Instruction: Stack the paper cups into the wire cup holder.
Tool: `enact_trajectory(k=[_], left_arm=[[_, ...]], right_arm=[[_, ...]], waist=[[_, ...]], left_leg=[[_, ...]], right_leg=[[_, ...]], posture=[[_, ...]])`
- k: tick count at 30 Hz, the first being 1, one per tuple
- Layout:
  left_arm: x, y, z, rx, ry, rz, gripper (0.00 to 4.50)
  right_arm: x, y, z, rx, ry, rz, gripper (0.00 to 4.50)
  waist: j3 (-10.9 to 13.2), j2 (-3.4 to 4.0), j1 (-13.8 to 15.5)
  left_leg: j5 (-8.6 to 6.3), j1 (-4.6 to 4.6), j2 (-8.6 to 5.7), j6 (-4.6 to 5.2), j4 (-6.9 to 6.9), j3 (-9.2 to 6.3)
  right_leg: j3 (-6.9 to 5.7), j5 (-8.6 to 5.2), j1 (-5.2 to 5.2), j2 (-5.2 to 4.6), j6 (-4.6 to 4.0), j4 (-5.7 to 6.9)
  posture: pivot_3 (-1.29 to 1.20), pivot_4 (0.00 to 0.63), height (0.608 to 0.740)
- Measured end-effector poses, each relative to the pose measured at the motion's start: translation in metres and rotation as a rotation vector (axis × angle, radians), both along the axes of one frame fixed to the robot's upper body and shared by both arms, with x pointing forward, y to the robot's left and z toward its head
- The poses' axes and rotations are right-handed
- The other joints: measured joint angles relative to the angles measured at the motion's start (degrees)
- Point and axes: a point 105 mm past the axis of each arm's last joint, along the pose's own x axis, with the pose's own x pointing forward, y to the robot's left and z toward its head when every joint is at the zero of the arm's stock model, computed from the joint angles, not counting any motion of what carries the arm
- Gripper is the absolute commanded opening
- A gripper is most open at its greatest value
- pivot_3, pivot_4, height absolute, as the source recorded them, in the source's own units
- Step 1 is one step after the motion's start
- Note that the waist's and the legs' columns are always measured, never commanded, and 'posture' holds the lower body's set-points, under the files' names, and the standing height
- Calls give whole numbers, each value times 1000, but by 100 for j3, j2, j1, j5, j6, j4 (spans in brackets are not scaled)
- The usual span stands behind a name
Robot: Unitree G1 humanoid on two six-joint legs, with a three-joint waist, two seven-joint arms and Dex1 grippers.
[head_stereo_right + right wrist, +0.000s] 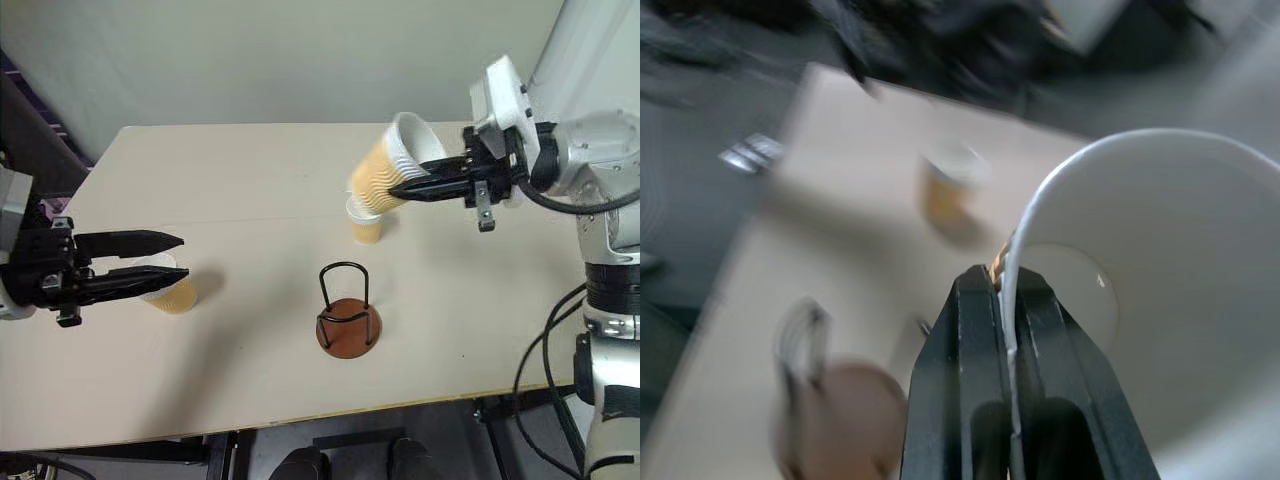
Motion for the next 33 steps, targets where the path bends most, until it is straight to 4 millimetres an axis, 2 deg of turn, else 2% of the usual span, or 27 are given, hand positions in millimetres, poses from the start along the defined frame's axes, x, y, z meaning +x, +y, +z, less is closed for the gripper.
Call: enact_trajectory(k=[3,12,16,21,26,29,33], left_arm=[[2,-3,-7,-12,16,7,2285],[1,-5,-15,-7,39,30,2285],[0,-6,-17,0,41,41,2285],[-1,-8,-18,-5,45,41,2285],[0,-7,-19,-6,46,48,2285],[1,-6,-18,-7,41,62,2285],[6,-5,-16,-2,14,92,2285]], right_arm=[[-4,14,-26,-34,90,37,17],[-7,17,-52,-136,114,46,17],[-4,17,-59,-160,114,40,944],[-3,18,-72,-189,135,33,2643],[-1,17,-72,-190,130,27,4439],[15,19,-65,-134,142,-3,4474],[77,24,-32,-19,1,-216,4474]], waist=[[4,2,13],[2,0,7],[2,0,7],[2,0,8],[2,0,7],[2,0,6],[3,2,-23]], left_leg=[[6,-6,-1,-8,9,0],[5,-4,0,-8,5,0],[5,-4,0,-8,2,0],[5,-4,0,-8,3,0],[5,-3,0,-8,3,0],[5,-3,0,-8,7,1],[5,-5,7,-7,-6,-5]], right_leg=[[0,3,-6,-4,3,10],[0,5,-10,-4,2,13],[-1,5,-10,-3,3,12],[-1,7,-10,-3,5,12],[-1,7,-10,-3,4,13],[0,11,-12,-4,1,13],[4,32,-37,-4,-15,20]], posture=[[0,150,740],[0,150,740],[0,150,740],[0,150,740],[0,150,740],[0,150,740],[0,150,740]])
